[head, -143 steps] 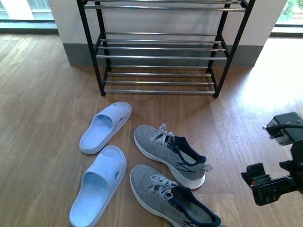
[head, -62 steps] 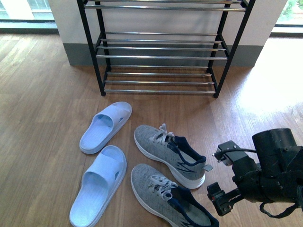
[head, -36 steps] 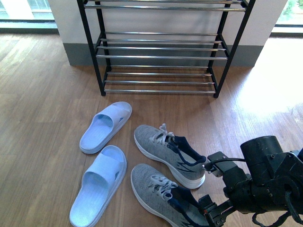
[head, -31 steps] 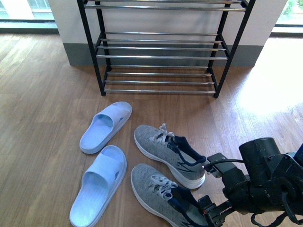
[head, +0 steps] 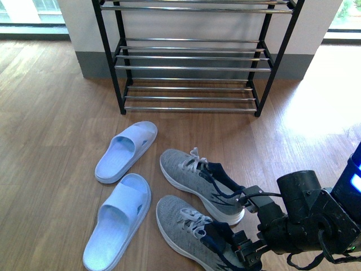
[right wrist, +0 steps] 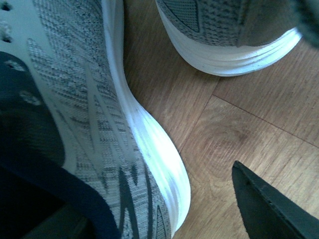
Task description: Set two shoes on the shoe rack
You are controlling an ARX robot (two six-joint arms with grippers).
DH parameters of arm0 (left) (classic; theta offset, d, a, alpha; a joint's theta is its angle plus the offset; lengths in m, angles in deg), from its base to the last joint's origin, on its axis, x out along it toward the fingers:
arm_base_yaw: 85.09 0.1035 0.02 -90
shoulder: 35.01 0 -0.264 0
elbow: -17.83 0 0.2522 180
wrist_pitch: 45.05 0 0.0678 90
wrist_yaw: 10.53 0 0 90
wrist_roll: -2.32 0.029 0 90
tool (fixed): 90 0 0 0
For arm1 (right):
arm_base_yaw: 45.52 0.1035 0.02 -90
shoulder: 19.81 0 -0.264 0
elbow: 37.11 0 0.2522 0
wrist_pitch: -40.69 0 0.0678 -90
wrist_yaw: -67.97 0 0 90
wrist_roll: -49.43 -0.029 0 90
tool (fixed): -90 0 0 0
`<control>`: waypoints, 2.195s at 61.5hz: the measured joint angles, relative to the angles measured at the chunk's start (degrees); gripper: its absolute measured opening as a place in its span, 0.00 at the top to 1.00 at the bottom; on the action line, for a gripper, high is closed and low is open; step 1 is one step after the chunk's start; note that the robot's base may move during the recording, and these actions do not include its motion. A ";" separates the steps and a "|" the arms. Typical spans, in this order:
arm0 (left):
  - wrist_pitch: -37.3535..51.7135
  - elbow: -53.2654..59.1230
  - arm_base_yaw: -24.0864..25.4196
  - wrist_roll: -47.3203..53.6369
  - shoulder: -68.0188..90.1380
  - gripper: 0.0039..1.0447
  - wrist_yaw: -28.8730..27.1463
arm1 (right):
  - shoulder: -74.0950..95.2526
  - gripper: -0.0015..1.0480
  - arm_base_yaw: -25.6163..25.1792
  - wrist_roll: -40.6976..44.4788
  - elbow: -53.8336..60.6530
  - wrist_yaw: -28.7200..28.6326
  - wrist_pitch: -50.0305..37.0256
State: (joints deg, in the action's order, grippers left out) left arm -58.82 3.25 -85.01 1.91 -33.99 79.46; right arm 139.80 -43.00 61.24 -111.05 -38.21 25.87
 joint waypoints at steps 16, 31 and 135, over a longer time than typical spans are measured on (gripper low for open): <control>0.00 0.00 0.00 0.02 0.00 0.09 0.00 | -0.02 0.80 0.85 -0.48 1.16 -2.95 -0.70; 0.00 0.00 0.00 0.00 0.00 0.09 -0.02 | -2.86 0.99 -0.20 -0.85 5.40 -2.27 -2.86; 0.00 0.00 0.00 0.00 0.00 0.09 -0.04 | -100.85 0.99 -27.17 -10.60 40.39 -8.00 13.81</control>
State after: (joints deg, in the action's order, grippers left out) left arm -58.82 3.25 -85.01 1.91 -33.99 79.41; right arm 38.95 -70.17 50.64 -70.66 -46.21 39.69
